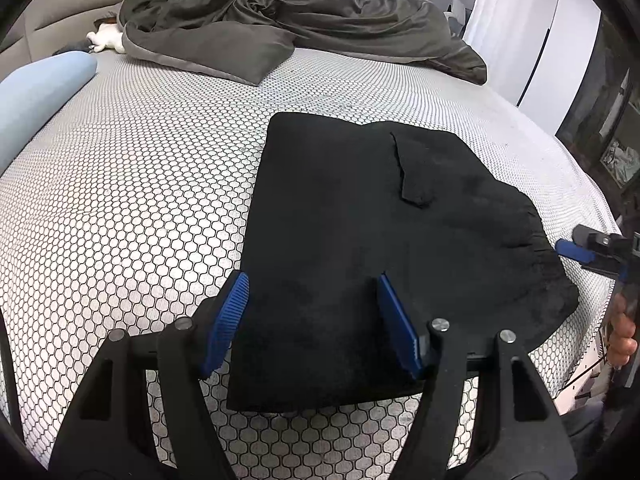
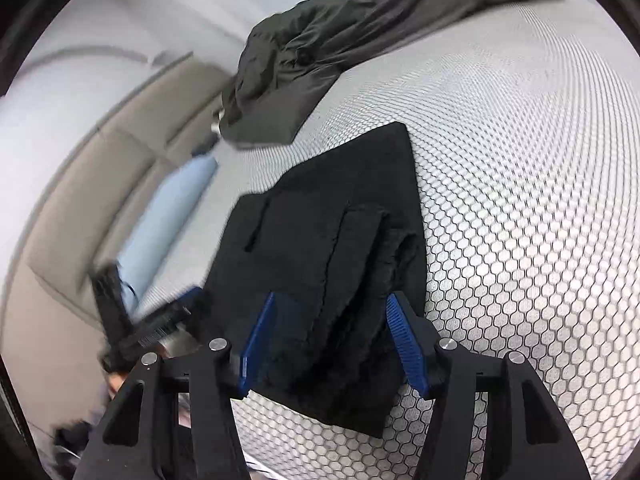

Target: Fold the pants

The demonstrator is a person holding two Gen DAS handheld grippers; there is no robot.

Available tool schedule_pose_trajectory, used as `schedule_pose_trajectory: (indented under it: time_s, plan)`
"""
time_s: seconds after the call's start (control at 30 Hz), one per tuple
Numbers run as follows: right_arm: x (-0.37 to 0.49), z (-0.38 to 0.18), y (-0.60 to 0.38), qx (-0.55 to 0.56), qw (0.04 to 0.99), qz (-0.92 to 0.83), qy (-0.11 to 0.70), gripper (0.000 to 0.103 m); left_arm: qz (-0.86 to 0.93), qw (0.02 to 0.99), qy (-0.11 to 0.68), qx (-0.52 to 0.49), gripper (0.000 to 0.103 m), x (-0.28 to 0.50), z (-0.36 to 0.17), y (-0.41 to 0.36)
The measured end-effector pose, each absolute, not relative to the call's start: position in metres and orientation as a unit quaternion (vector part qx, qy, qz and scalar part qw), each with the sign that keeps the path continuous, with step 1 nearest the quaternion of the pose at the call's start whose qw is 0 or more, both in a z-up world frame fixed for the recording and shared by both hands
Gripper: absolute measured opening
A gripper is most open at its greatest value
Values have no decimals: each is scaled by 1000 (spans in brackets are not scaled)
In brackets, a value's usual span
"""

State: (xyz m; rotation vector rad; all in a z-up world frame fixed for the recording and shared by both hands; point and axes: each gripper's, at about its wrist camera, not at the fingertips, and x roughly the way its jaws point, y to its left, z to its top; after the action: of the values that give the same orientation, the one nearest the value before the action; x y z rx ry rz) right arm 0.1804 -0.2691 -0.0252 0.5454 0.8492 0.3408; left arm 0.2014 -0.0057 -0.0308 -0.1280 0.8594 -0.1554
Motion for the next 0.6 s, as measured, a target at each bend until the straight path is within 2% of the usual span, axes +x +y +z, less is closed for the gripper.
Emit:
schedule_pose_trajectory:
  time_s: [0.17,0.33,0.6]
  plan:
    - [195,-44,-275,314,840,164,412,59,-75,904,416,-61,63,202,-31,-6]
    - [204,-38,-277,305,845,158,409,59,-76,904,416,-60,63,201,-32,-6]
    - [210,-31,-280,357,830,221,368,59,-78,903,417,-63,63,200,-32,-5]
